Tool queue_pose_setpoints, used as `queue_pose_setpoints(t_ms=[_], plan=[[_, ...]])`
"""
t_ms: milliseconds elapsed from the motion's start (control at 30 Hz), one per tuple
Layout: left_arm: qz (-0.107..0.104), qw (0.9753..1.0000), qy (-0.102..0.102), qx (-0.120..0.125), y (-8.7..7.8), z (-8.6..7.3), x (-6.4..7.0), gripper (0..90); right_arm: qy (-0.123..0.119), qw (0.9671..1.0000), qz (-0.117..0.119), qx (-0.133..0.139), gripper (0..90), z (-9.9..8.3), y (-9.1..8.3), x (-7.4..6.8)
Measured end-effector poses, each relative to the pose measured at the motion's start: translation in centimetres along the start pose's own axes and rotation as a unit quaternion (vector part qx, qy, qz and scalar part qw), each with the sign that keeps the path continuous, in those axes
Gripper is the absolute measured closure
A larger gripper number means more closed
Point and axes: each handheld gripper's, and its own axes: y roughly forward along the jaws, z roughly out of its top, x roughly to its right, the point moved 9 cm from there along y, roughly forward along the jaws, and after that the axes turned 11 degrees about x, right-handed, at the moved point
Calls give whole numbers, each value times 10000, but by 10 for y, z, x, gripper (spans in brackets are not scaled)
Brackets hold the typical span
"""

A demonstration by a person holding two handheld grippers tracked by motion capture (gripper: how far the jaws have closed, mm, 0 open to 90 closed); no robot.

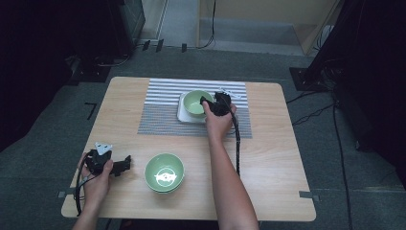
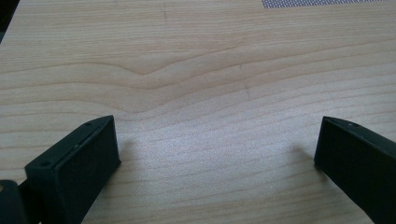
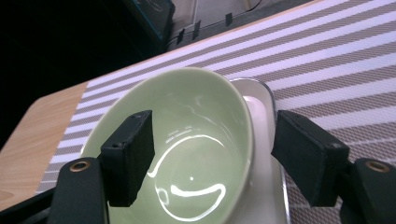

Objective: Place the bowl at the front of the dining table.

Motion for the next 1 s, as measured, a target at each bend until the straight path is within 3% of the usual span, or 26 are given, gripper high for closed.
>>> queue_pose_setpoints(t_ms=[167,300,533,667,800,1000], plan=[[-4,10000,3,1,0,0,0,0,-262,9996,-92,39,288,-2,-8,7],[-4,10000,0,4,0,0,0,0,-421,9991,-24,42,294,-1,-14,10],[-4,10000,-1,4,0,0,0,0,-425,9989,107,176,298,4,-26,11],[-4,10000,0,3,0,0,0,0,-601,9977,284,124,291,1,-33,10],[-4,10000,-2,5,0,0,0,0,-697,9956,540,317,273,3,-43,9],[-5,10000,-1,1,0,0,0,0,-824,9937,686,341,239,2,-55,10]])
